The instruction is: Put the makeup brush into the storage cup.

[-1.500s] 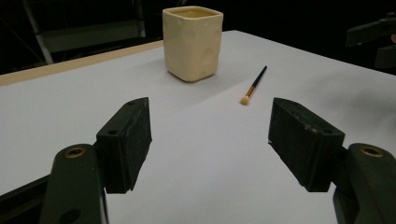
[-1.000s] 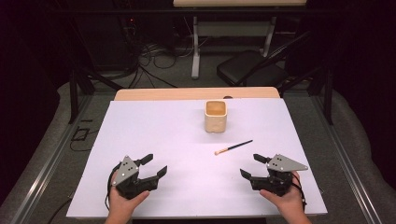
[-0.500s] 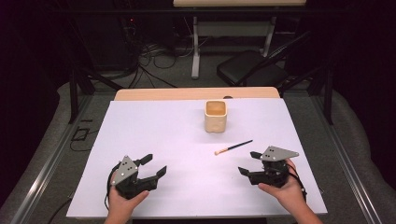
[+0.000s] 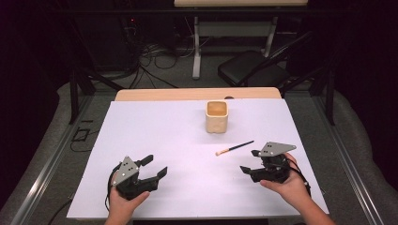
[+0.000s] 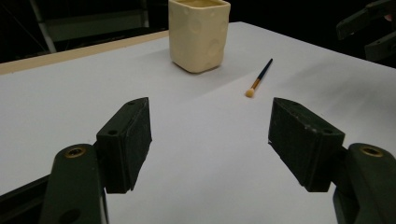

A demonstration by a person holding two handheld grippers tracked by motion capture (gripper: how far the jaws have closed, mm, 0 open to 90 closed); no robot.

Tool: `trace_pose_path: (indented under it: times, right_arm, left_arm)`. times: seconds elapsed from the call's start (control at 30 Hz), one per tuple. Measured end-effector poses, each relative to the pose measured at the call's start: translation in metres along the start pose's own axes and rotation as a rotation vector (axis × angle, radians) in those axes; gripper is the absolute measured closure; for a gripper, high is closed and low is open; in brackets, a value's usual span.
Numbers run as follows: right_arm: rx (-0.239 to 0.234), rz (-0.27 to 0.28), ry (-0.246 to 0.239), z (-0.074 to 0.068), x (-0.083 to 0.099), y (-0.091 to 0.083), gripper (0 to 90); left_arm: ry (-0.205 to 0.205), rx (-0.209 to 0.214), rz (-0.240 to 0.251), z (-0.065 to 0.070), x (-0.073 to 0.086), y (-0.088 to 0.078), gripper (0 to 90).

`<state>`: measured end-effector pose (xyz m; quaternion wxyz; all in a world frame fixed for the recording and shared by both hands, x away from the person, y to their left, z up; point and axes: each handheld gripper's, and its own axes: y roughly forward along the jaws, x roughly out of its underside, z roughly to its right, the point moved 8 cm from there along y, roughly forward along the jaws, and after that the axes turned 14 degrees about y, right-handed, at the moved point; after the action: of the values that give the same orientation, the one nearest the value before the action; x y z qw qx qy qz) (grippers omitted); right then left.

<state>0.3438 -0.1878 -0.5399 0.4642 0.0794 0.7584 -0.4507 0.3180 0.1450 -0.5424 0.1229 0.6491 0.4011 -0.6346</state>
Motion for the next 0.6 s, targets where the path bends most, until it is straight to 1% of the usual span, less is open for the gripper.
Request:
trace_pose_path:
  times: [0.2, 0.23, 0.27, 0.43, 0.6]
  right_arm:
    - [0.003, -0.031, -0.013, 0.0011, -0.0026, 0.0016, 28.2]
    - [0.005, -0.029, -0.013, 0.0014, -0.0032, 0.0021, 28.4]
    - [0.005, -0.041, -0.016, 0.0016, -0.0033, 0.0019, 28.4]
    - [0.006, -0.061, -0.033, 0.0015, -0.0047, 0.0035, 28.6]
    - [0.01, -0.095, -0.052, 0.0017, -0.0064, 0.0043, 28.6]
  left_arm:
    - [-0.001, 0.001, 0.0, 0.0001, 0.0001, 0.0, 30.0]
    - [-0.001, 0.001, 0.0, 0.0002, 0.0, 0.0001, 30.0]
    - [0.001, 0.001, 0.0, 0.0002, 0.0001, 0.0, 30.0]
    - [-0.002, 0.002, 0.0, 0.0002, 0.0002, 0.0003, 30.0]
    - [-0.002, 0.003, -0.002, 0.0004, 0.0004, 0.0005, 29.9]
